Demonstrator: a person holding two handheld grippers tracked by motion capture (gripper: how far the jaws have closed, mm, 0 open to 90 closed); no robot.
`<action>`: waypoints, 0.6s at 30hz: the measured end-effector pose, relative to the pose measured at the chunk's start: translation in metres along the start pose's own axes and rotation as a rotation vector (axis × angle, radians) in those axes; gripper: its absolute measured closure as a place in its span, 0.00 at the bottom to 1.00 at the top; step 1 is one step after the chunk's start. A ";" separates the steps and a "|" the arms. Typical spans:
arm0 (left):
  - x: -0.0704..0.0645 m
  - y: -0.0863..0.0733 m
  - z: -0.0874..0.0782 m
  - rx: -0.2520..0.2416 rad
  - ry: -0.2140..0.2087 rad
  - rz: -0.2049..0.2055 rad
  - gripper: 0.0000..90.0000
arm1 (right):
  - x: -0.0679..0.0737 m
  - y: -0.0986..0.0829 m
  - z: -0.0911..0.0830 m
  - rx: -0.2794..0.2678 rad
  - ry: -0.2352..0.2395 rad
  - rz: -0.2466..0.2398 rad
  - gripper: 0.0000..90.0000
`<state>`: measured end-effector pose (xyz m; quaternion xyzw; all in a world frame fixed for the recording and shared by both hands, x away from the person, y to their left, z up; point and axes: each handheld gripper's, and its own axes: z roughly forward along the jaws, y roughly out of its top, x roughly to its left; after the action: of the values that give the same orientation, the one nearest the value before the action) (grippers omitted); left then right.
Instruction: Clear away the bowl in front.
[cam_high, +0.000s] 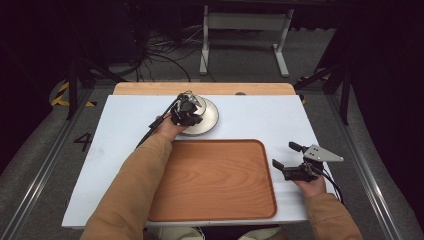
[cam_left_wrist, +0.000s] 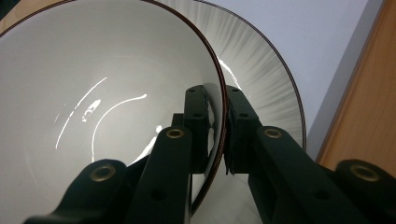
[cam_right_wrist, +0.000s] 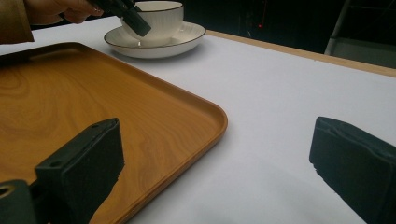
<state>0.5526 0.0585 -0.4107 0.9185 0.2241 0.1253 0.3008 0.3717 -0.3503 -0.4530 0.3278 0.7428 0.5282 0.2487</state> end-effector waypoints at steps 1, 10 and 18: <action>0.000 0.000 0.000 0.000 0.000 0.000 0.91 | 0.000 0.000 0.000 0.000 0.000 0.000 0.04; -0.005 0.003 0.000 0.026 0.042 0.042 0.92 | 0.000 0.000 0.000 -0.001 0.000 -0.001 0.04; -0.007 0.007 -0.006 0.029 0.058 0.040 0.92 | 0.000 0.000 0.000 -0.001 0.000 0.000 0.04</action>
<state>0.5465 0.0526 -0.4023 0.9230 0.2160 0.1544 0.2785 0.3716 -0.3504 -0.4530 0.3276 0.7425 0.5286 0.2490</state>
